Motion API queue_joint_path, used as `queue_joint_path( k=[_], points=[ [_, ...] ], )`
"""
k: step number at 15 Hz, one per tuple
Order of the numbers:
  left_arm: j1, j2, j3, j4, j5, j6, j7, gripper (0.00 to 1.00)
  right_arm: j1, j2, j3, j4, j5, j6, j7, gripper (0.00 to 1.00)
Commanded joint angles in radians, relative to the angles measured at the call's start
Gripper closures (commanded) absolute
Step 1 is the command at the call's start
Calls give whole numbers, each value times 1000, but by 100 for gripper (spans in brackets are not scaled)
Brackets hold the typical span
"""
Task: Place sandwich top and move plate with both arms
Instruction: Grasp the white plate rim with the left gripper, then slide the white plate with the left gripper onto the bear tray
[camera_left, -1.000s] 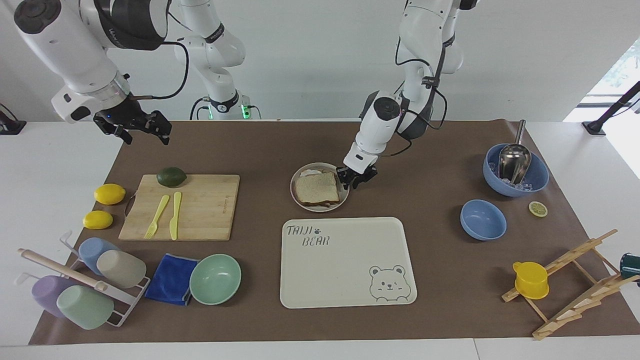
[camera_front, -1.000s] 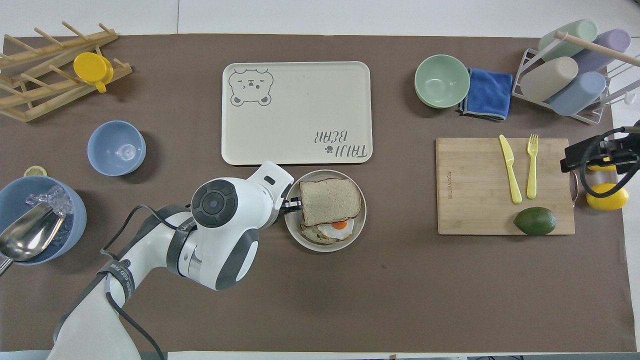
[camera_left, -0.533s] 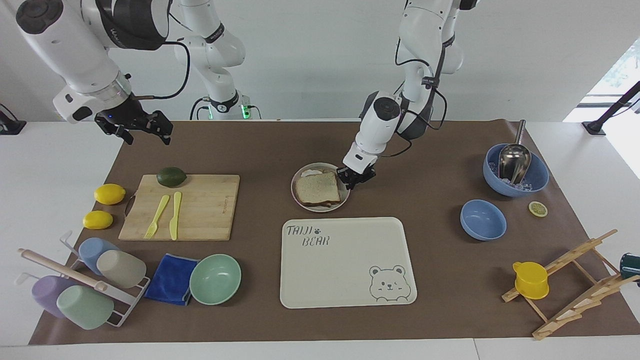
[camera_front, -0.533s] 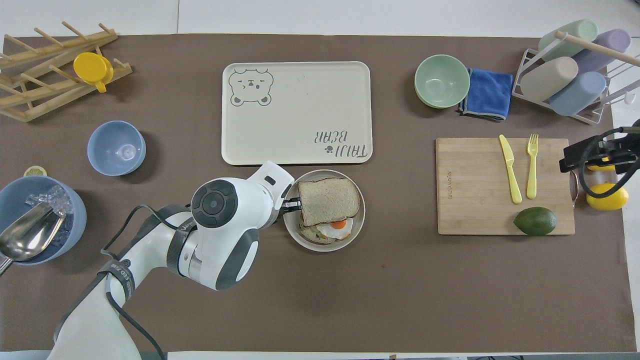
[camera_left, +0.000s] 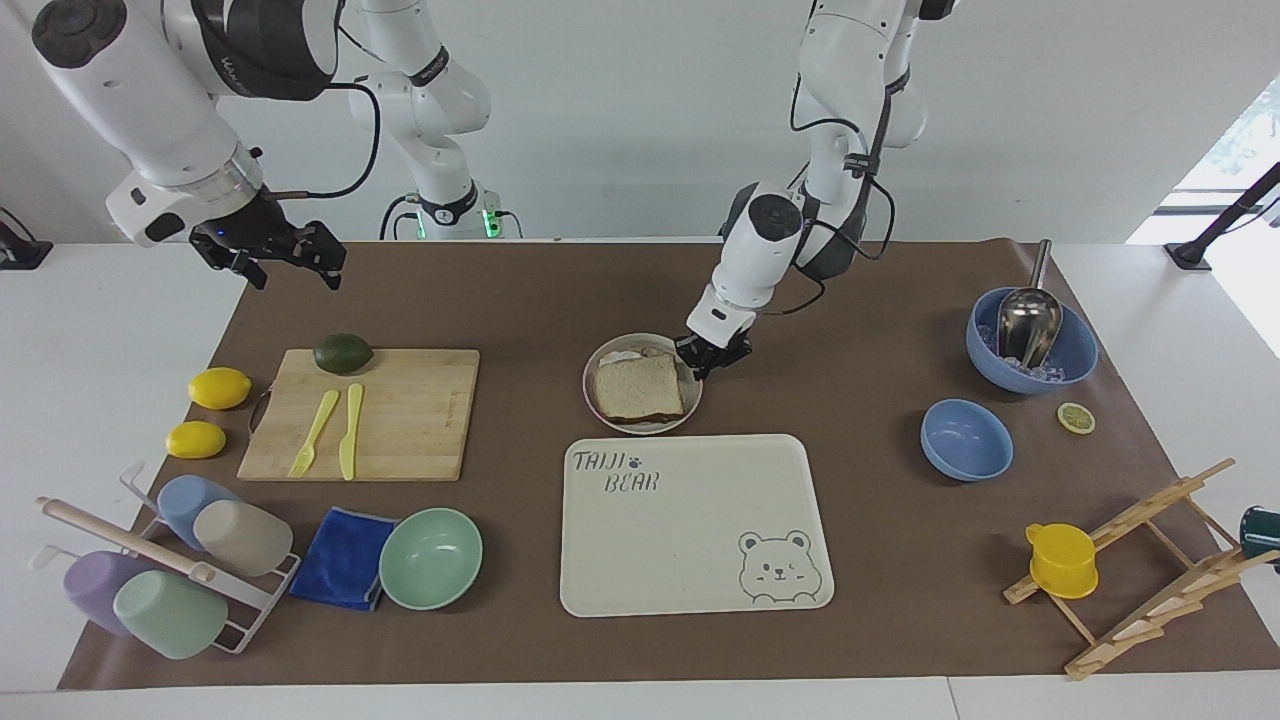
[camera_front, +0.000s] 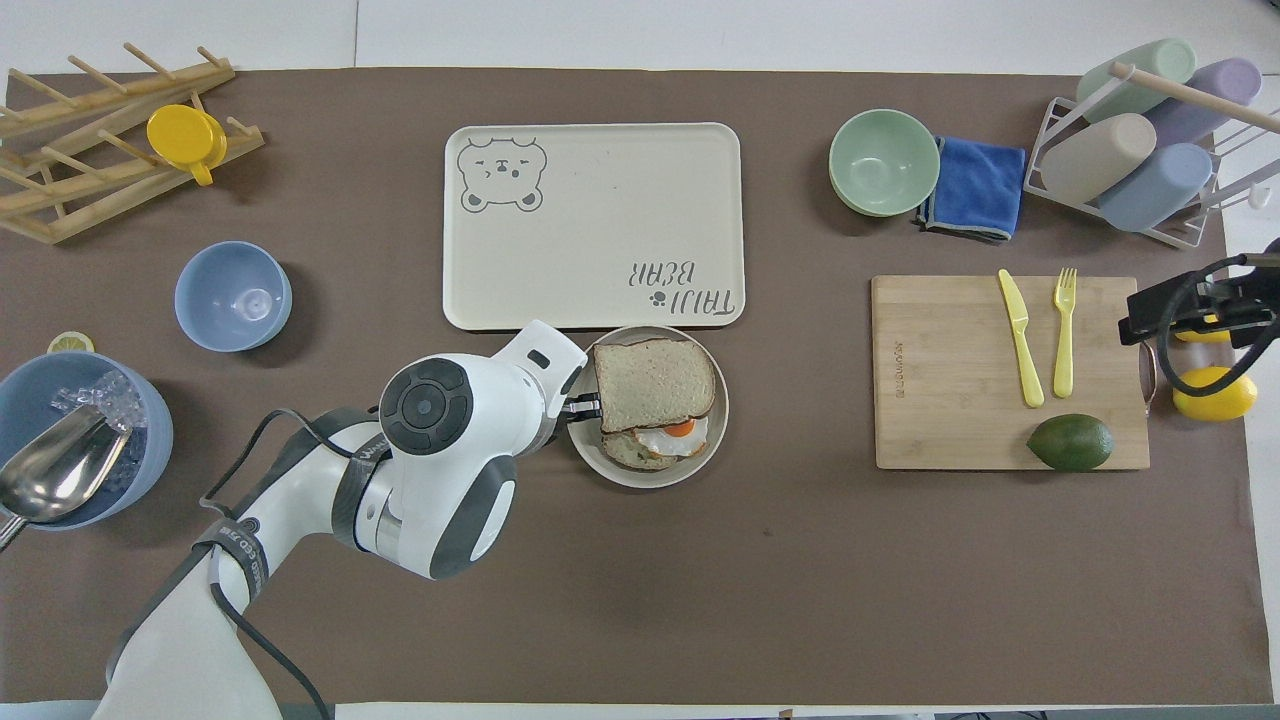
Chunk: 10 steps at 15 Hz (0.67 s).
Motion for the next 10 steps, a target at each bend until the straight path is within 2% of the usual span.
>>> queue_joint_path(
  k=[1, 10],
  points=[
    [5, 3, 7, 23, -14, 0, 24, 100, -8, -19, 8, -21, 2, 4, 14, 0],
    [13, -23, 7, 91, -57, -78, 41, 100, -8, -19, 8, -21, 0, 4, 14, 0]
  ],
)
